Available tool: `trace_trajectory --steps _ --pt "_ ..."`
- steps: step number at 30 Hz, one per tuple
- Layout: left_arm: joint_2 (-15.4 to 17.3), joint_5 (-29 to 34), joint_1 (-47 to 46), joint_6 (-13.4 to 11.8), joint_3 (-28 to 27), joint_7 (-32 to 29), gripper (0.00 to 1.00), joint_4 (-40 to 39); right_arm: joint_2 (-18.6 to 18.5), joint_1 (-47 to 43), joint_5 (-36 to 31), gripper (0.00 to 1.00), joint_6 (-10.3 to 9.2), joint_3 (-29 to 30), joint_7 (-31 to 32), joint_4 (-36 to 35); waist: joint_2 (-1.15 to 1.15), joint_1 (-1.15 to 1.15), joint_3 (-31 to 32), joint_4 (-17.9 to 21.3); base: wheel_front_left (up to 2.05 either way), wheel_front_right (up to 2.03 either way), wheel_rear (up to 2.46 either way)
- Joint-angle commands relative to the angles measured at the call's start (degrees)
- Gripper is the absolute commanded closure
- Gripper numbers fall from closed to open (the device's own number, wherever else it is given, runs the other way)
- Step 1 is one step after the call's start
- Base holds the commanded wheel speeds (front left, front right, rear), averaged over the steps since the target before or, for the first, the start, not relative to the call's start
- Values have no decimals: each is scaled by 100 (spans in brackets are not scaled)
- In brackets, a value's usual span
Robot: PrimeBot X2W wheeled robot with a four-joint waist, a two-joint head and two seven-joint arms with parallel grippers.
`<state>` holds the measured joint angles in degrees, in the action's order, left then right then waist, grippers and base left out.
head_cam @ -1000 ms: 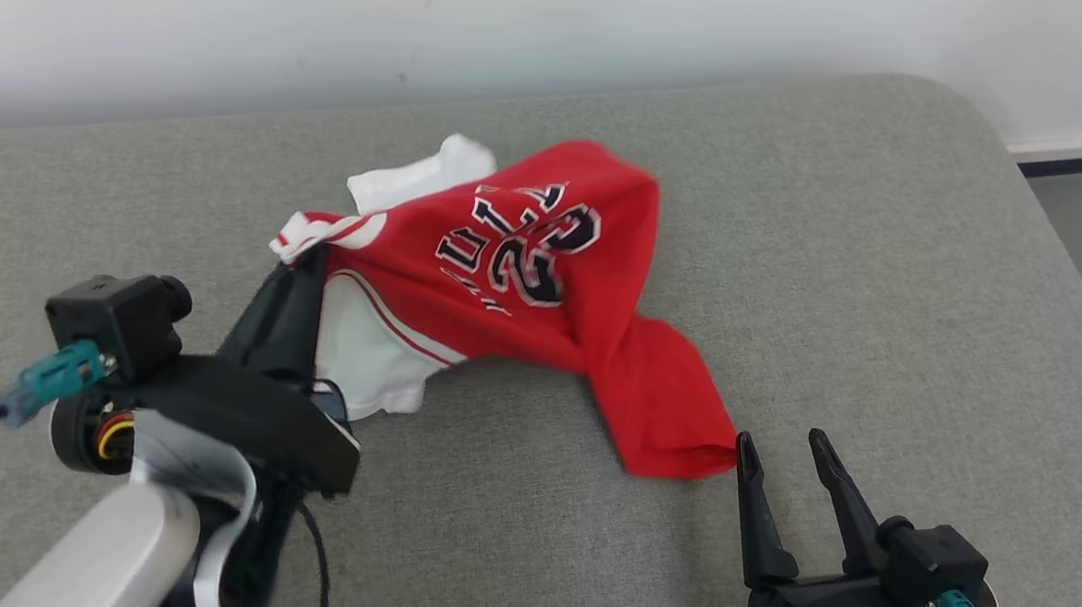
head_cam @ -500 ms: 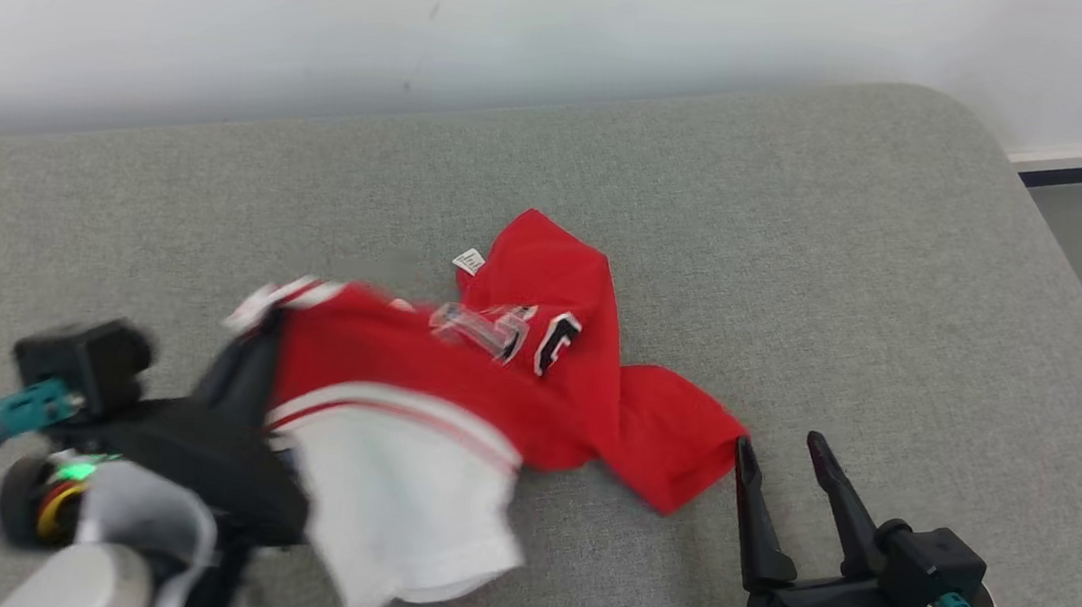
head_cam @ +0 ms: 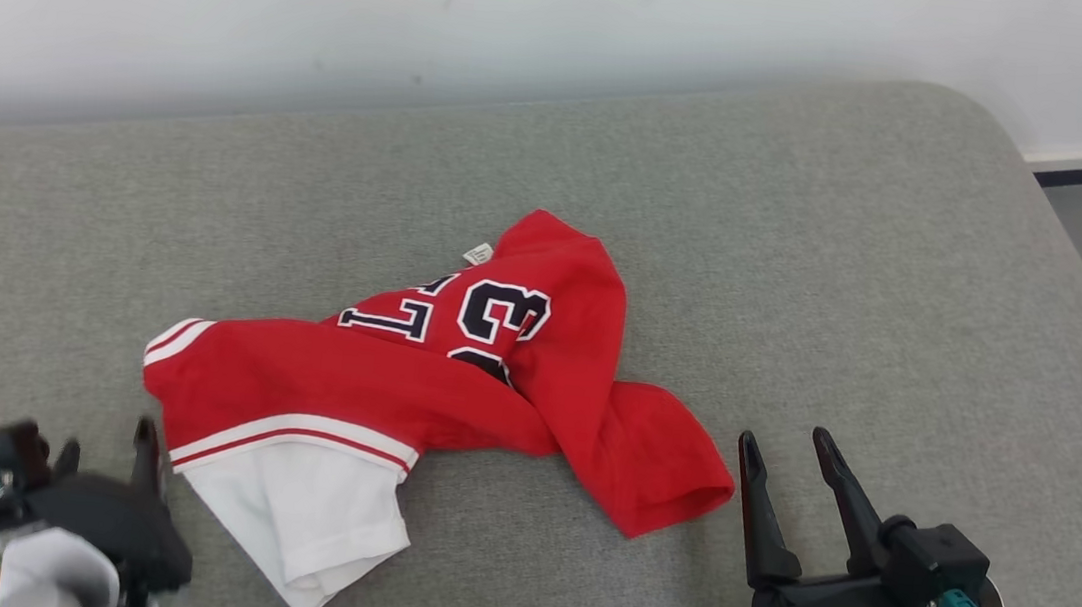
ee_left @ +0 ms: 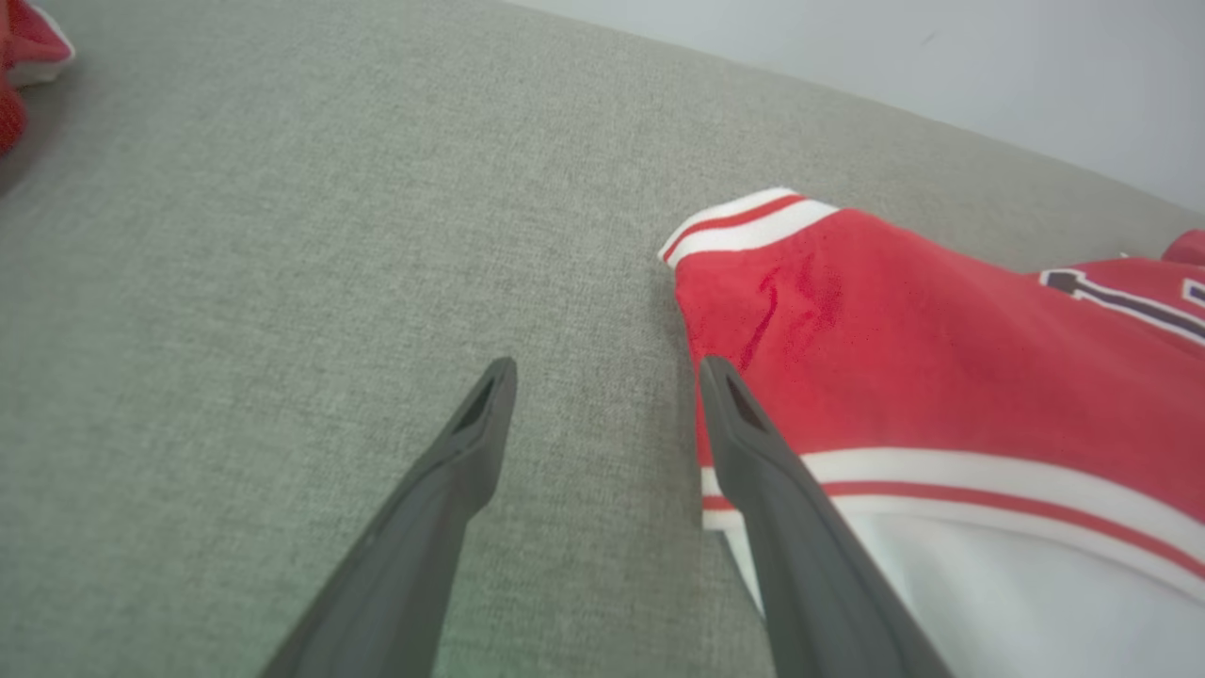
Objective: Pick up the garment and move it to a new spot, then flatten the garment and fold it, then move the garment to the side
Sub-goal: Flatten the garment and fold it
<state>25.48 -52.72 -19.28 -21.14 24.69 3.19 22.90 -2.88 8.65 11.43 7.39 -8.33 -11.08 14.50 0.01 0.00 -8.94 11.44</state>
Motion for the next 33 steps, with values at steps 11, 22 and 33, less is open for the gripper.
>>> trace_trajectory --steps 11,22,33 --pt "-522 -642 916 332 240 -448 0 -608 -1 -140 -84 0 20 42 130 -135 -1 0 140 -327 0 0 0" --pt "-878 -465 687 382 897 -916 0 -291 1 132 -160 0 20 121 484 19 -1 0 75 -409 0 0 0" --pt "-1082 -430 530 609 1145 -986 100 357 -1 399 -287 0 20 -573 1567 413 -1 0 3 -519 0 0 0"
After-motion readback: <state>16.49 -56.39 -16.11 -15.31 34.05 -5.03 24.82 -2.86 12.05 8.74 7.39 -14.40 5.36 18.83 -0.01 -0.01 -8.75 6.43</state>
